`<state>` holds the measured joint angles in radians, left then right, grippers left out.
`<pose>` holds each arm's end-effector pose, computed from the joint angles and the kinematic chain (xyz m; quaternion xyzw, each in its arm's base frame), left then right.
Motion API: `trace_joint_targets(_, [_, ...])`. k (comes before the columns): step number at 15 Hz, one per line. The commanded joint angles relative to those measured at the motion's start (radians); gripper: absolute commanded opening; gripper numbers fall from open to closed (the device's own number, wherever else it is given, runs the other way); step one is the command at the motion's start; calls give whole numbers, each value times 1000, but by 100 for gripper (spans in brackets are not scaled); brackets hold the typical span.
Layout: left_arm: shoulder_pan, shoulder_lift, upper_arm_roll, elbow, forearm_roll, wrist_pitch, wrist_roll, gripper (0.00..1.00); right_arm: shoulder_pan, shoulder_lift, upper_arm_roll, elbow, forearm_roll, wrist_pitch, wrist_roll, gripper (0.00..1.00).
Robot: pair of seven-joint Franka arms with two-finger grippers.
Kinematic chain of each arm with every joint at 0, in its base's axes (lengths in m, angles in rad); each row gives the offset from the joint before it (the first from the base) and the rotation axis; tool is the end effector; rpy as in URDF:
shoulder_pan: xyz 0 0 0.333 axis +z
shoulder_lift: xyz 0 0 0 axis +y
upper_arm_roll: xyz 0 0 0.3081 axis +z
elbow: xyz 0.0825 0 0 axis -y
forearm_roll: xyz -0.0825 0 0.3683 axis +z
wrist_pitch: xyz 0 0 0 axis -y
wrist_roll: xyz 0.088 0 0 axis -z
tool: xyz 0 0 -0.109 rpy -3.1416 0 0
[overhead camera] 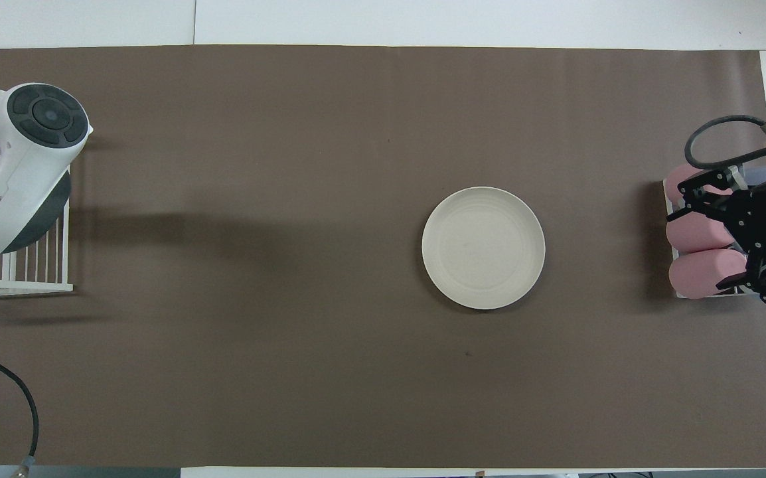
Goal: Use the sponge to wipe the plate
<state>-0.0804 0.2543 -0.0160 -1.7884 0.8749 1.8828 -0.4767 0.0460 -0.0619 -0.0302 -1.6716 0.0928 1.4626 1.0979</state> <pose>0.6078 0.0010 0.4192 -0.9181 -0.0120 -0.0410 0.3942 0.5054 0.0185 0.5935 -0.8548 0.5116 0.0873 0.0013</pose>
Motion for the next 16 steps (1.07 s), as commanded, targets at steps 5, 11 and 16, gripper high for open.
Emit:
trace_joint_targets(5, [10, 5, -5, 92, -17, -40, 26, 0, 87, -26, 15, -25, 53, 85, 241, 100])
trace_joint_targets(11, [10, -10, 7, 398, -573, -353, 105, 0, 230, -24, 16, -31, 38, 125, 434, 100])
trace_joint_targets(16, [122, -96, 11, 432, -1101, -465, 98, 0, 293, -15, 16, -42, 36, 177, 522, 100])
